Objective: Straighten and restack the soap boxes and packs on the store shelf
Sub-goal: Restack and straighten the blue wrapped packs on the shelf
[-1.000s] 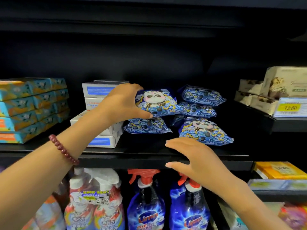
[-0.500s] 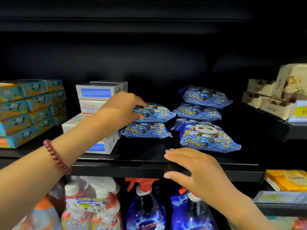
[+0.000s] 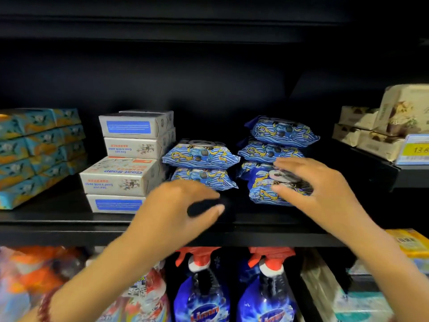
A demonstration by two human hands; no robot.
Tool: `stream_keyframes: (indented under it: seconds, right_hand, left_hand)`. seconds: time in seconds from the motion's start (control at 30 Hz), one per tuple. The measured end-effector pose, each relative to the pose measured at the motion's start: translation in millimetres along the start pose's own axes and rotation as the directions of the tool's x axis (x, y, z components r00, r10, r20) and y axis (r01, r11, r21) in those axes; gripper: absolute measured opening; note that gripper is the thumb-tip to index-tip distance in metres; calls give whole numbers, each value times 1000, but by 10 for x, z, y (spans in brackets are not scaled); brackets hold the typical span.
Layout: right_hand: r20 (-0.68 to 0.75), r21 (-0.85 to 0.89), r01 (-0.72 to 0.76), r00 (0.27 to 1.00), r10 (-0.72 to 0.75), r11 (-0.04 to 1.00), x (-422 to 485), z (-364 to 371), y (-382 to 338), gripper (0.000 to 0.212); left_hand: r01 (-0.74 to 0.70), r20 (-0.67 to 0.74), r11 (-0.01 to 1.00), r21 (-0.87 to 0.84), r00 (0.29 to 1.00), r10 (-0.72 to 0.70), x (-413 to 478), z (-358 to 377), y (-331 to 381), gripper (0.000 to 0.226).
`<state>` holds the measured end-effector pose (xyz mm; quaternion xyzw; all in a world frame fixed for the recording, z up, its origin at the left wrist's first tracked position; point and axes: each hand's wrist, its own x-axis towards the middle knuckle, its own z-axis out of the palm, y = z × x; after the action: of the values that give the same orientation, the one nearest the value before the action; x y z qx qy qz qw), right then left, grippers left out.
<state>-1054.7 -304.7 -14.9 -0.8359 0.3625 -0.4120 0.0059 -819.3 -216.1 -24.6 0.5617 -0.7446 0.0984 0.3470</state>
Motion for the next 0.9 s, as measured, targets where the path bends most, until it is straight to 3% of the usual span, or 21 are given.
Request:
stream_keyframes:
  seconds: [0.1, 0.2, 0.3, 0.4, 0.47, 0.57, 0.63, 0.7, 0.8, 0.87, 0.9]
  right_hand:
    - [228, -278, -12, 971, 78, 960, 8, 68, 174, 68]
    - [191, -287, 32, 981, 25, 957, -22, 89, 176, 63]
    - [179, -126, 2, 984, 21, 992, 27, 8, 120, 73]
    - [291, -154, -87, 948, 129, 984, 122, -70, 131, 102]
    - [361, -237, -139, 906, 220, 961, 170, -76, 146, 104]
    - [267, -241, -147, 940, 211, 959, 153, -81, 97, 77]
    - [168, -323, -89, 974, 150, 942, 79, -91, 17, 73]
    - [43, -373, -3, 999, 20, 928, -3, -122, -63, 75]
    - [-120, -287, 145, 975, -186, 947, -75, -177, -206, 75]
    - [-157, -293, 259, 937, -313, 921, -73, -179, -330, 73]
    - [-161, -307, 307, 916, -367, 901, -61, -164, -395, 72]
  left_hand:
    - [113, 36, 992, -64, 993, -110, -151, 145, -68, 33]
    - [137, -4, 988, -65, 990, -138, -177, 194, -124, 29]
    - [123, -5, 992, -41, 992, -123, -187, 218, -134, 27]
    - [133, -6, 990, -51, 991, -134, -199, 223, -131, 26]
    - [138, 2, 989, -54, 990, -138, -201, 224, -132, 26]
    - [126, 6, 990, -63, 992, -126, -209, 223, -145, 29]
    - [133, 13, 989, -71, 991, -133, -219, 224, -162, 35]
    - [178, -13, 964, -199, 983, -184, -212, 212, -148, 42]
    - [224, -37, 720, -656, 944, -328, -79, 131, -18, 41]
    - [241, 32, 586, -774, 939, -343, 62, 63, 62, 43]
    - [252, 80, 565, -786, 947, -312, 122, 29, 106, 43]
